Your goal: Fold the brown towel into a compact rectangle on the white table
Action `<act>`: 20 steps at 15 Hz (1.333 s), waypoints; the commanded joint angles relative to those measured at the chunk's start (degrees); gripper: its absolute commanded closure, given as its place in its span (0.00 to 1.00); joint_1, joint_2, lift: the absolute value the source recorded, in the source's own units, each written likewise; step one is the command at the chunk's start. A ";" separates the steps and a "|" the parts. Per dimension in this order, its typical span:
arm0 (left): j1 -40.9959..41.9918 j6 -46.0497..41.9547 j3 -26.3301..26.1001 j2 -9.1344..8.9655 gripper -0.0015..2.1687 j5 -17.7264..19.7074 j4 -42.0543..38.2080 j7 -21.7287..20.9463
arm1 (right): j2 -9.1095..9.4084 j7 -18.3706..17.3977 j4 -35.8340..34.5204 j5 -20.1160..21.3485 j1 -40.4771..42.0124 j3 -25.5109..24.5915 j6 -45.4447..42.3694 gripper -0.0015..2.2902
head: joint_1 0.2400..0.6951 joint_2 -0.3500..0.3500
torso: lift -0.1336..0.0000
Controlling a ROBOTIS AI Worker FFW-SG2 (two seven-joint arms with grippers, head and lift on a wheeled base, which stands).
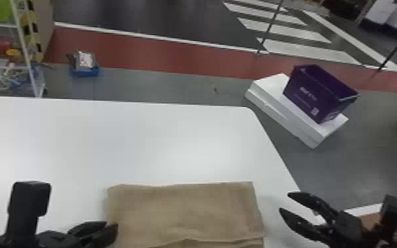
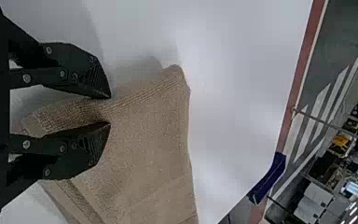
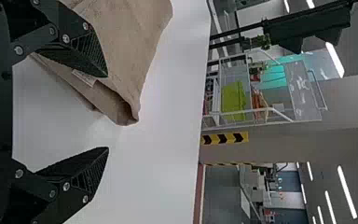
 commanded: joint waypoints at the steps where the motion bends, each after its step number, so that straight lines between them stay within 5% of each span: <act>1: 0.00 2.07 0.44 0.00 0.87 -0.01 -0.41 0.07 | -0.13 0.19 0.46 -0.45 0.03 -0.02 -0.51 0.17 | 1.00 0.00 | 0.08; 11: 0.18 6.82 12.04 0.26 0.85 2.02 -4.01 -3.53 | 2.25 0.19 -4.47 -0.54 1.78 0.69 4.06 0.17 | 1.00 0.00 | 0.08; 12: 0.62 7.00 12.74 0.18 0.72 2.63 -4.36 -3.79 | 2.69 0.19 -5.43 -0.45 2.14 0.69 5.47 0.17 | 1.00 0.00 | 0.08; 14: 2.29 6.82 13.36 0.26 0.05 4.04 -6.38 -4.67 | 4.18 -0.70 -9.21 -0.45 4.33 1.04 9.51 0.17 | 1.00 0.00 | 0.08; 16: 3.78 6.82 14.32 0.26 0.01 4.74 -8.75 -5.38 | 5.32 -2.02 -11.32 -0.10 5.74 1.04 12.15 0.17 | 1.00 0.00 | 0.08; 20: 6.07 9.28 17.05 0.35 0.01 5.36 -12.62 -8.01 | 9.37 -5.54 -21.96 2.01 7.76 1.48 31.13 0.17 | 1.00 0.00 | 0.08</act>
